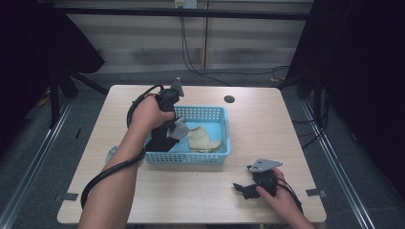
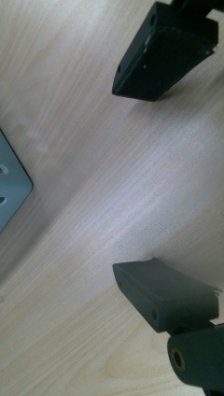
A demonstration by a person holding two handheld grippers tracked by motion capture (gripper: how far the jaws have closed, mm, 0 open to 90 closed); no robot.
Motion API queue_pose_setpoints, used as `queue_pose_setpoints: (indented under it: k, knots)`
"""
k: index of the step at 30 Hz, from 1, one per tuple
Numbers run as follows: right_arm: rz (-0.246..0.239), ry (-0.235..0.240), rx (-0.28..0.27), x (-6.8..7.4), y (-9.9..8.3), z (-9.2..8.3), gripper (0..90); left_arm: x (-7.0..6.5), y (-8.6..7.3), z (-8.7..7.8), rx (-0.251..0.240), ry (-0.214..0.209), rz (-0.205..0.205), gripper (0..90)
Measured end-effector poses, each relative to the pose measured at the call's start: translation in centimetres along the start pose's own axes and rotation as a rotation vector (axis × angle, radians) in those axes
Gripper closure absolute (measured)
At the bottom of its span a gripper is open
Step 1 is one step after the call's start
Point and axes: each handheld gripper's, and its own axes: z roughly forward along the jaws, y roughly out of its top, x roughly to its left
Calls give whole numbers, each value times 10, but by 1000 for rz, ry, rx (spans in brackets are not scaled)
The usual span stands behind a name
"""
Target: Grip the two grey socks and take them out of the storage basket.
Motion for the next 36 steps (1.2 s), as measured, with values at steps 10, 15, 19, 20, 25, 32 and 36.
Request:
queue_pose_setpoints:
  k: [10,15,19,20,25,32,36]
  knots:
    - [1,0,1,0,0,0,120,7,-2,-27,2,6,-2,839]
    - [1,0,1,0,0,0,120,11,-4,-38,-3,9,-13,839]
    - [-2,1,2,0,0,0,120,16,-6,-46,-2,14,-19,839]
    - [-2,1,2,0,0,0,120,17,-7,-49,-2,16,-25,838]
    - [3,2,5,0,0,0,120,21,-11,-58,1,22,-31,836]
    - [0,2,3,0,0,0,120,28,-19,-68,-9,29,-47,833]
    - [0,2,4,0,0,0,120,33,-25,-75,-23,31,-64,830]
